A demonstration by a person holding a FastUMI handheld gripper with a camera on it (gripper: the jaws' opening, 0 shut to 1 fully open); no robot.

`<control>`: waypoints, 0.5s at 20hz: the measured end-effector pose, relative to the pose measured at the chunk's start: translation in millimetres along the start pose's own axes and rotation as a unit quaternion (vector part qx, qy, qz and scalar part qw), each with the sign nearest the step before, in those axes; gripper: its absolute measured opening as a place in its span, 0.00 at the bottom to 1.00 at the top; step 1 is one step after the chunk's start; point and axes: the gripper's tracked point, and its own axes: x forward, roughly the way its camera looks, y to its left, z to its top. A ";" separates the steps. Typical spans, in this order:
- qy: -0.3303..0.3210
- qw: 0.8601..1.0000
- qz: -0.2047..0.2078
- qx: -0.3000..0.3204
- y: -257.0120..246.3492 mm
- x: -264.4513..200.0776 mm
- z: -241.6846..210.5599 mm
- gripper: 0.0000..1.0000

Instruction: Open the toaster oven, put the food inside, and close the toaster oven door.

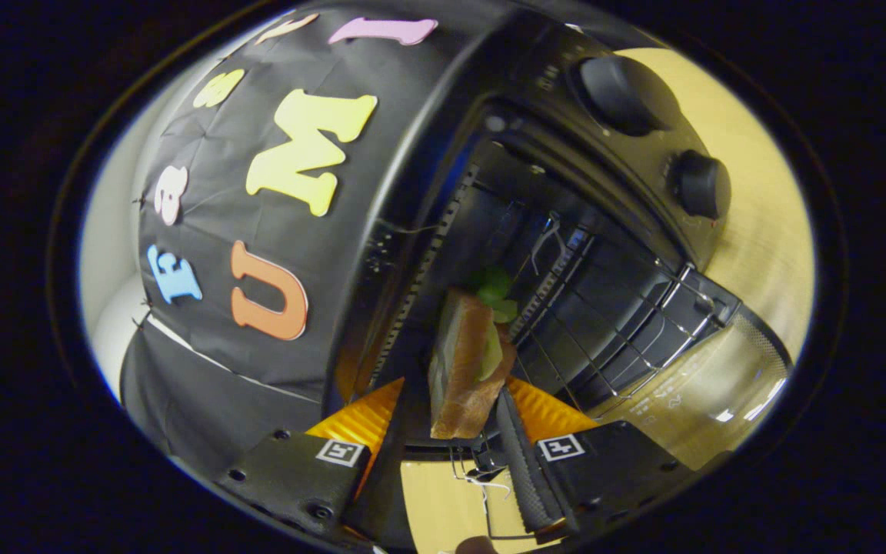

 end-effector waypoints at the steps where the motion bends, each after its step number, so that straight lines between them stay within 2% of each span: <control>1: 0.008 1.000 -0.009 -0.015 -2.1 -1.8 -3.5 0.70; 4: 0.031 0.996 -0.037 -0.073 -0.9 -11.5 -15.9 0.89; 8: 0.061 0.984 -0.095 -0.136 -5.7 -22.5 -25.2 0.92; 10: 0.082 0.975 -0.117 -0.172 -4.9 -24.6 -29.0 0.98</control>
